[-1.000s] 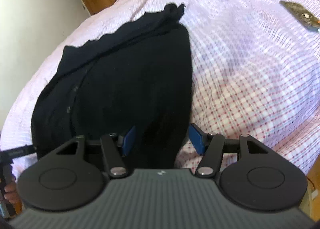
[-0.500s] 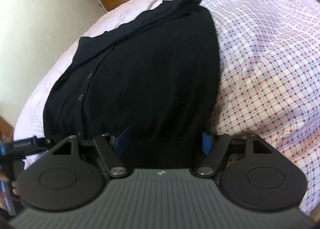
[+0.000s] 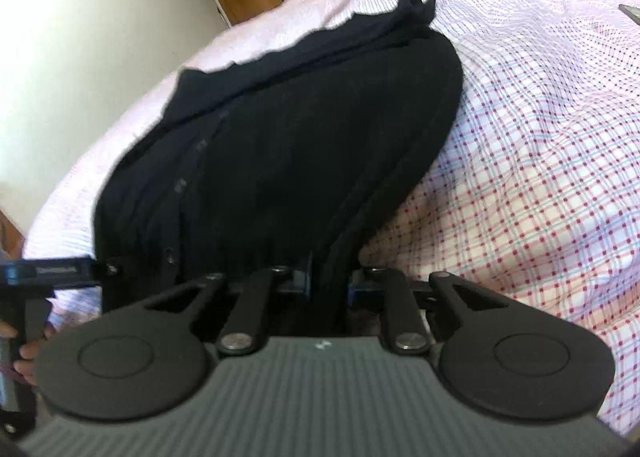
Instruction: Fold small clothes
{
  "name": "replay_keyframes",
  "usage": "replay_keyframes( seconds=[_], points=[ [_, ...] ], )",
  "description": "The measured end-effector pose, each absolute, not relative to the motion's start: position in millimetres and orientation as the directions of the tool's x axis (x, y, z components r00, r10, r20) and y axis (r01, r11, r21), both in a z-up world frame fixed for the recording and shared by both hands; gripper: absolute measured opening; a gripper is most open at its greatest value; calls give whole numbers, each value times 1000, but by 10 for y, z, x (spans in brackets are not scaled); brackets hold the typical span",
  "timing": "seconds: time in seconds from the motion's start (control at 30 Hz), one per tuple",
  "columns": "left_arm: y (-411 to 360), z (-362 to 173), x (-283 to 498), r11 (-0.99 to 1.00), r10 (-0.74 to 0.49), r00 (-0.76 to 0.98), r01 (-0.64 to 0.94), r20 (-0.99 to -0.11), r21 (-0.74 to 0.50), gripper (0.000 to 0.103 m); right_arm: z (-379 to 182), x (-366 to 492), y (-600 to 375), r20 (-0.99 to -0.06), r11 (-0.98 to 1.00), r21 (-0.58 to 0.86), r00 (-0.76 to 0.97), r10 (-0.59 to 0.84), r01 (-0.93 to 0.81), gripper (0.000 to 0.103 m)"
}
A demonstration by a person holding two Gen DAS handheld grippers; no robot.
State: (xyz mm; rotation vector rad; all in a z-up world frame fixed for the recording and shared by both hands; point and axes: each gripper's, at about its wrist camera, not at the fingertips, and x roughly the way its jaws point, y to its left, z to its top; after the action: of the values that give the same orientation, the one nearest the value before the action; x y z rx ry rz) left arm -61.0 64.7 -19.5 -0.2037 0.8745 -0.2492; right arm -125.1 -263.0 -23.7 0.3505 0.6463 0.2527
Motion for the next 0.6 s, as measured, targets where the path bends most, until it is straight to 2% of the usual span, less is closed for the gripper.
replay_keyframes(
  seconds=[0.03,0.1,0.17,0.27,0.6],
  points=[
    [664,-172,-603,945,-316,616,138,-721,-296,22,-192,-1268,-2648,-517,904,405,780,352,-140,16],
    [710,-124,-594,929,-350,622,133,-700,-347,16,-93,-1294,-2682,-459,883,432,799,388,-181,16],
    [739,-52,-573,915,-376,636,139,-674,-380,14,25,-1288,-2732,-402,860,464,814,419,-214,10],
    [740,93,-538,903,-398,669,166,-628,-396,14,193,-1212,-2804,-342,842,487,835,431,-235,10],
    [736,612,-37,911,-377,750,194,-543,-365,14,466,-806,-2969,-260,823,513,870,419,-243,9]
  ],
)
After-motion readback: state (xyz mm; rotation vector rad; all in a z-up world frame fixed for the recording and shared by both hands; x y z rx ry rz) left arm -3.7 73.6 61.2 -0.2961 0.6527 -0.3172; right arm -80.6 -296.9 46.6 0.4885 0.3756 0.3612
